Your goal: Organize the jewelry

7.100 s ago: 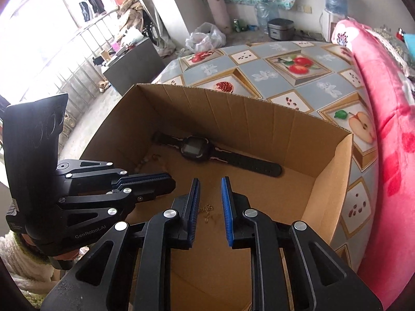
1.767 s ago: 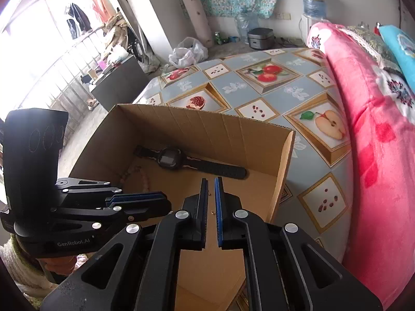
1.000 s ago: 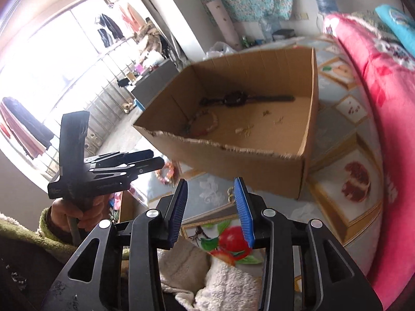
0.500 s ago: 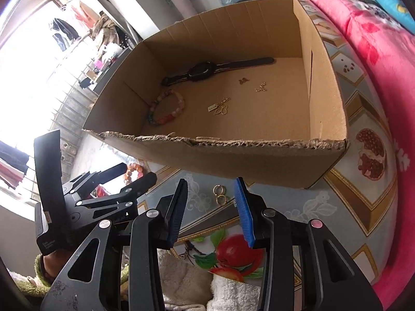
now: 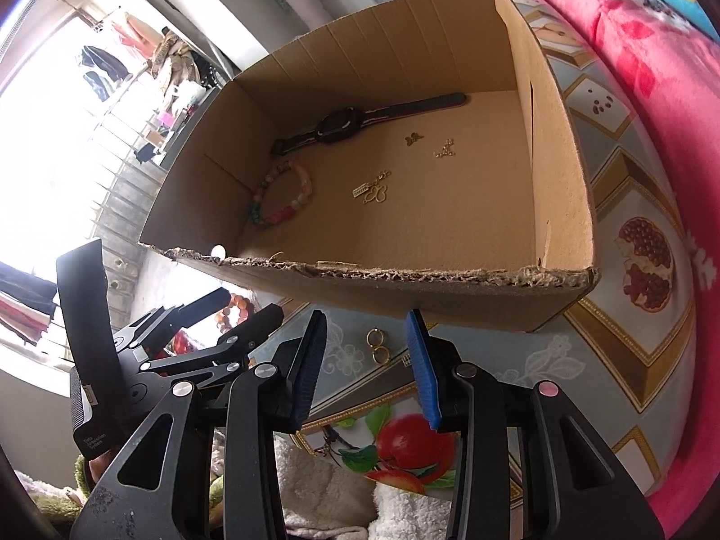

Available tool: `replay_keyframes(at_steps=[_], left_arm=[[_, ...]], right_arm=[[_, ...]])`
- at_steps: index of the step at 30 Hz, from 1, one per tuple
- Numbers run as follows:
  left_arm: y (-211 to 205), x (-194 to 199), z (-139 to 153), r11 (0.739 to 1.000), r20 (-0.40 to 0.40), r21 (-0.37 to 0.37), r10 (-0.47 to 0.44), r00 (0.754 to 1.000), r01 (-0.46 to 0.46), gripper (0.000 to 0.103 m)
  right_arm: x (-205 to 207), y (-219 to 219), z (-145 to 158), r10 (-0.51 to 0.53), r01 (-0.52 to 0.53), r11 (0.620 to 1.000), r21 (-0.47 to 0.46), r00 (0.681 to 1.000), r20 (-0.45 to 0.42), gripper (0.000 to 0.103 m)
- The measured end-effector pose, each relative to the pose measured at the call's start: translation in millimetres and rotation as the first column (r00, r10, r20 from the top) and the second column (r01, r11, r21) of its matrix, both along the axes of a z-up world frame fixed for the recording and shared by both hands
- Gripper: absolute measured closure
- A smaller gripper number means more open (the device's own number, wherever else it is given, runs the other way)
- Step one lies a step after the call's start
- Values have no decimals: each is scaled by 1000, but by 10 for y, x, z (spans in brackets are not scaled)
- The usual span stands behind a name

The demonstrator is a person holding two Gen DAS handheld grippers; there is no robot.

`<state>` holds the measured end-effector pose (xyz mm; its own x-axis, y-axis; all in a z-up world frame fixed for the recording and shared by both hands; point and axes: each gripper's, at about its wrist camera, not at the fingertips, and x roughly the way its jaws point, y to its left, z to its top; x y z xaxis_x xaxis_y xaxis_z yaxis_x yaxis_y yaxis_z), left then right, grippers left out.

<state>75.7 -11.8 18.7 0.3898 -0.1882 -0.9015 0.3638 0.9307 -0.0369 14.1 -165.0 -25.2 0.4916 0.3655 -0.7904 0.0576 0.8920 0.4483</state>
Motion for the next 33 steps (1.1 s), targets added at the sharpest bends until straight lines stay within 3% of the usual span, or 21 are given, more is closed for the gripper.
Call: replay_keyframes(at_steps=[33], left_arm=[[-149,22,28,1000,23,13,-17,1000,16,32]], right_arm=[[-38,-28,10,-18,18,1000,-25,1000,2,76]])
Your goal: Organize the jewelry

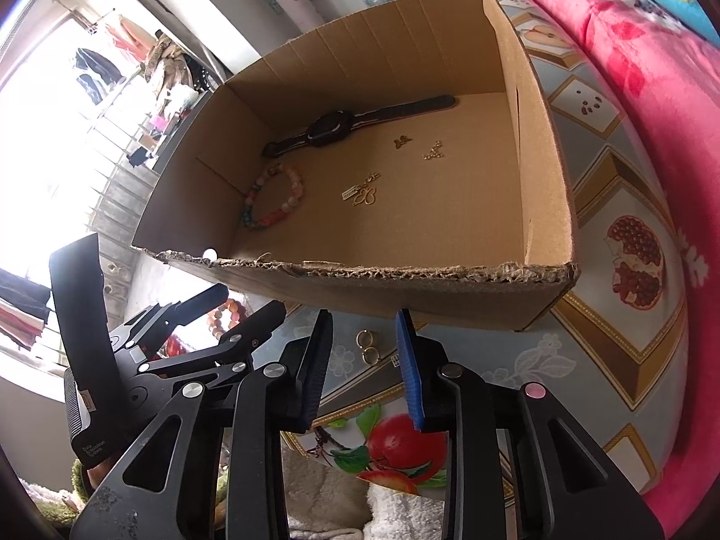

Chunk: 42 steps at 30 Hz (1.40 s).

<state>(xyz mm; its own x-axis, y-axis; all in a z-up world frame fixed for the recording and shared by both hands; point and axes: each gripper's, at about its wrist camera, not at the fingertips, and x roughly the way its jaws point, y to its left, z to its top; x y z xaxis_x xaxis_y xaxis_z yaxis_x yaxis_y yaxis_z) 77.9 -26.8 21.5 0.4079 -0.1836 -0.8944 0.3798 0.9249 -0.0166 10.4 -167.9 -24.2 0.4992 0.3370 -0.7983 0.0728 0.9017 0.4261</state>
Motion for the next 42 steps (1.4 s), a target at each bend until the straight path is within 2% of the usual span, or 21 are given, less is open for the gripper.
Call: replay_keyframes(at_steps=[15,27,30,32,36,42], left_arm=[[-58,0,-44,1000,1,2,-24,1000,24,30],[-76,-24,-78,999,6,33,-25,1000,25,30],[-81,-27,-82,999,6,39,-23,1000,23,30],[-90,-22,-79,999,5,41,-22,1000,22,30],[-92,-16,-83,999,1,41,-22,1000,22,30],[-80,-21,-102,999,-2,43,-32,999,32,30]], right_arm=[[-26,153,79,-46,51,976,-211,999,27,77],[-55,145,96,-64,76,957,-280,997,51,75],[-67,141,100,-65,78,954,-290,996,54,68],[-85,128,114,-73,86,952,-295,996,56,52],[-142,127,131,-56,65,962,-264,998,41,48],[-243,223,42,-36,33,962,-271,999,-6,44]])
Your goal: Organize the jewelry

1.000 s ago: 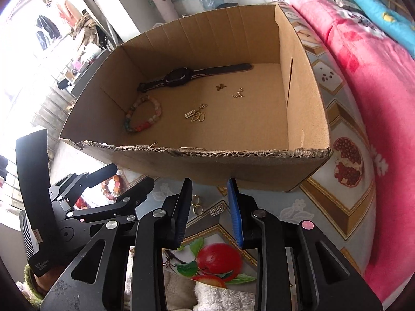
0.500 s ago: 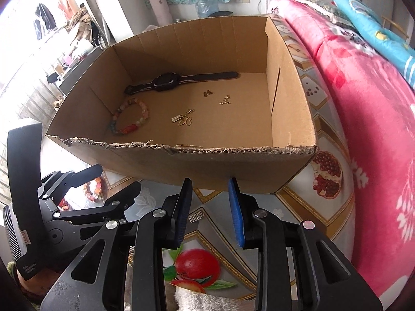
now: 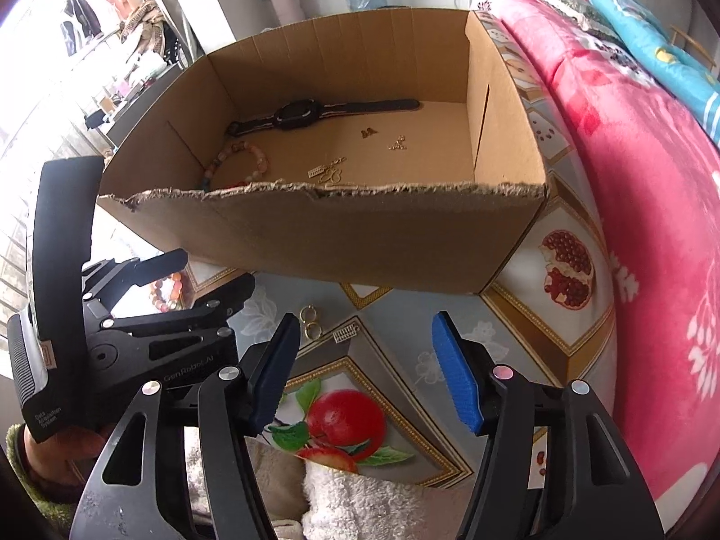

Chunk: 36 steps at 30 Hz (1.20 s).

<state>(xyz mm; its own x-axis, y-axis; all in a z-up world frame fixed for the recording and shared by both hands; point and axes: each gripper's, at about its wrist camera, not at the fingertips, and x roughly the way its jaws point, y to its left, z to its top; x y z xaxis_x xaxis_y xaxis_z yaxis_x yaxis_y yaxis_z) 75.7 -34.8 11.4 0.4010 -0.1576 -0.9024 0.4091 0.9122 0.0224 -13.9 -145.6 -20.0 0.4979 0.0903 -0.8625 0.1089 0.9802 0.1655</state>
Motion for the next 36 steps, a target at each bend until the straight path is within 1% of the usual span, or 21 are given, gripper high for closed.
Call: replay_keyframes(at_steps=[3,10,16,19,22,25,27,30,32,33,34,35,36], left_arm=[[29,-6,-31,1000,-6,6,1,1000,-1,30],[76,-38,-73,1000,-22,14,9,1000,-9,30],[69,-60,-69,1000,-20,20,5,1000,-5,30],[56,-59,-66,1000,-19,21,3,1000,-2,30],[48,-67,-72,1000,-18,17,-1,1000,2,30],[71,-126,-63,999,-7,-21,-25,1000,25,30],[88,-210,-40,997,26,-47,-55,998,56,30],[102,-369,-6,988,85,-94,-117,989,125,30],[98,-467,10,978,121,-118,-160,980,174,30],[86,-512,17,971,136,-132,-182,974,200,30],[77,-547,25,964,149,-146,-203,968,224,32],[67,-575,32,956,159,-161,-221,962,246,36],[52,-599,35,946,165,-179,-243,956,271,38]], right_arm=[[-56,33,-49,7,-8,1000,-9,1000,-22,43],[-127,85,-146,11,-15,998,-65,998,-57,42],[-157,110,-172,-3,-5,989,-145,998,-57,40],[-150,68,-179,-11,2,986,-164,998,-54,39],[-149,0,-188,-21,13,991,-135,998,-55,39],[-181,-119,-196,-34,31,997,-70,998,-43,39],[-211,-205,-196,-32,31,999,-28,999,-18,39],[-254,-255,-202,-14,14,1000,3,1000,24,40],[-253,-275,-237,1,-2,1000,31,999,35,49],[-214,-267,-259,9,-11,999,46,999,34,51],[-204,-264,-282,17,-19,998,58,999,33,55],[-191,-256,-306,29,-32,997,66,999,37,60],[-186,-253,-321,40,-43,997,66,998,42,61]])
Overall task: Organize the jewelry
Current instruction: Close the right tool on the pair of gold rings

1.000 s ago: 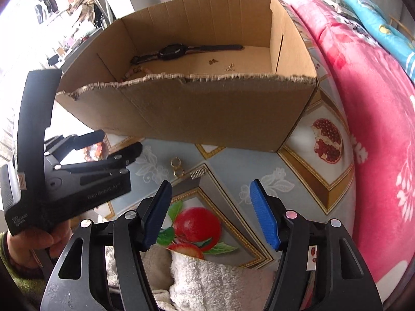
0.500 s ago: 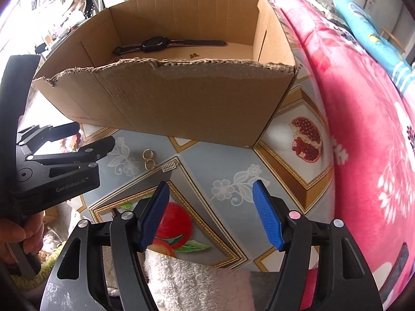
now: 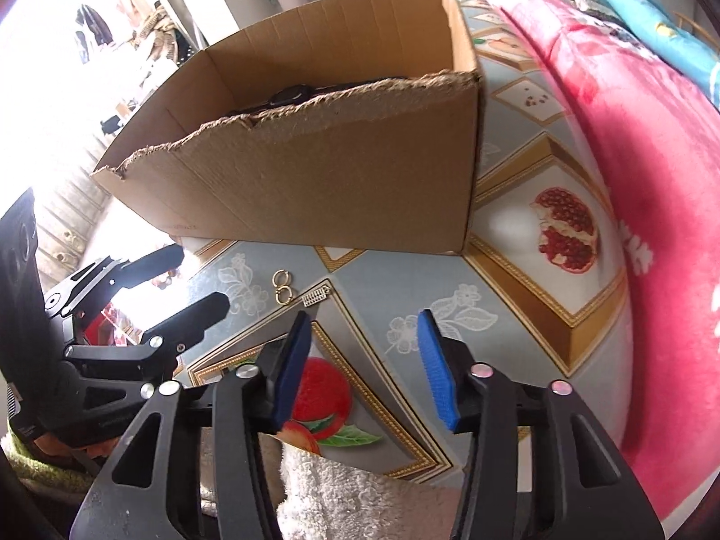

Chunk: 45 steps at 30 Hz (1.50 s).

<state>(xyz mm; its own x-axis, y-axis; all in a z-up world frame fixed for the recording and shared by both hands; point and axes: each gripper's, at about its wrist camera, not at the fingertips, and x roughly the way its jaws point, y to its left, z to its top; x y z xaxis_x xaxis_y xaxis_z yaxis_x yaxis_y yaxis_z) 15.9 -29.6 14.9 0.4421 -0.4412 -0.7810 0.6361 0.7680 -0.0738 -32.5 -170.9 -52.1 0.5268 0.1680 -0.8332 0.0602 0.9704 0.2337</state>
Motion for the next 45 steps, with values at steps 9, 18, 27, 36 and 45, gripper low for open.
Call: replay_keyframes(at_steps=[9,18,27,36,45], left_arm=[[-173,-86,-63,988,-14,-69,-139,990,138,66],[-70,-17,-117,984,-45,-100,-152,987,147,84],[-73,21,-146,979,-59,-121,-173,983,165,88],[-95,57,-139,978,-65,-121,-180,982,172,88],[-264,92,-174,985,-71,-67,-166,984,161,88]], right_arm=[[45,228,-46,143,-137,987,-80,986,83,72],[223,365,-134,235,-222,967,-122,967,98,75],[264,457,-249,279,-258,945,-201,957,81,86],[334,220,-245,242,-234,966,-108,968,65,103],[198,110,-240,206,-199,975,-100,976,69,103]])
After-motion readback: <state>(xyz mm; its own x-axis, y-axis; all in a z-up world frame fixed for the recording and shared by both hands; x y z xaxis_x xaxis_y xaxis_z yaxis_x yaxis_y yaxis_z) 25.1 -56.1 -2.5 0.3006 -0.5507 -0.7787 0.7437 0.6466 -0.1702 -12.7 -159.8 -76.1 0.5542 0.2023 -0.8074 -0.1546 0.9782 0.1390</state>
